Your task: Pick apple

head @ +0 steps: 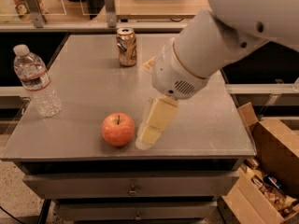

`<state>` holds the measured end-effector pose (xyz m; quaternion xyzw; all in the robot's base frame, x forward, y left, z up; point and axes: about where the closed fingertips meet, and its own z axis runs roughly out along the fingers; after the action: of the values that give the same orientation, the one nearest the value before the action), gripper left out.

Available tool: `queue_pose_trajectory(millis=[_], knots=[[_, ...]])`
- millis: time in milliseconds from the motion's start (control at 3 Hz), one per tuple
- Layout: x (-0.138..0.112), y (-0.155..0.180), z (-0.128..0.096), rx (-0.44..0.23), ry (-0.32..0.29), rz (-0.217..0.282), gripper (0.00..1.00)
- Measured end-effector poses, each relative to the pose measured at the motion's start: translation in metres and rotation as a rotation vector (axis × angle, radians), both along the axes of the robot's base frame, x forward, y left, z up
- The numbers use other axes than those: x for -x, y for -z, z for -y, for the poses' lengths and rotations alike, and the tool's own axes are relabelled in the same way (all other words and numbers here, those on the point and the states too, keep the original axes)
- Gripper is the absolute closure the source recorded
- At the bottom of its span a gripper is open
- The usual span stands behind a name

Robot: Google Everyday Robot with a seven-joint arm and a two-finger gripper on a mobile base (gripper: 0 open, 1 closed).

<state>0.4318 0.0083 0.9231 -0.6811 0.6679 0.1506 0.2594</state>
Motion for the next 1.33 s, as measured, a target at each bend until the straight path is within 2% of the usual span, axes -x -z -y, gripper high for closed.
queue_pose_trajectory(millis=[333, 667, 1000, 1333], knots=[[-0.011, 0.009, -0.037, -0.086, -0.066, -0.019, 0.0], [-0.009, 0.022, -0.064, -0.163, -0.14, 0.002, 0.0], [-0.005, 0.043, -0.083, -0.215, -0.211, 0.006, 0.0], [-0.006, 0.058, -0.086, -0.247, -0.23, -0.001, 0.0]])
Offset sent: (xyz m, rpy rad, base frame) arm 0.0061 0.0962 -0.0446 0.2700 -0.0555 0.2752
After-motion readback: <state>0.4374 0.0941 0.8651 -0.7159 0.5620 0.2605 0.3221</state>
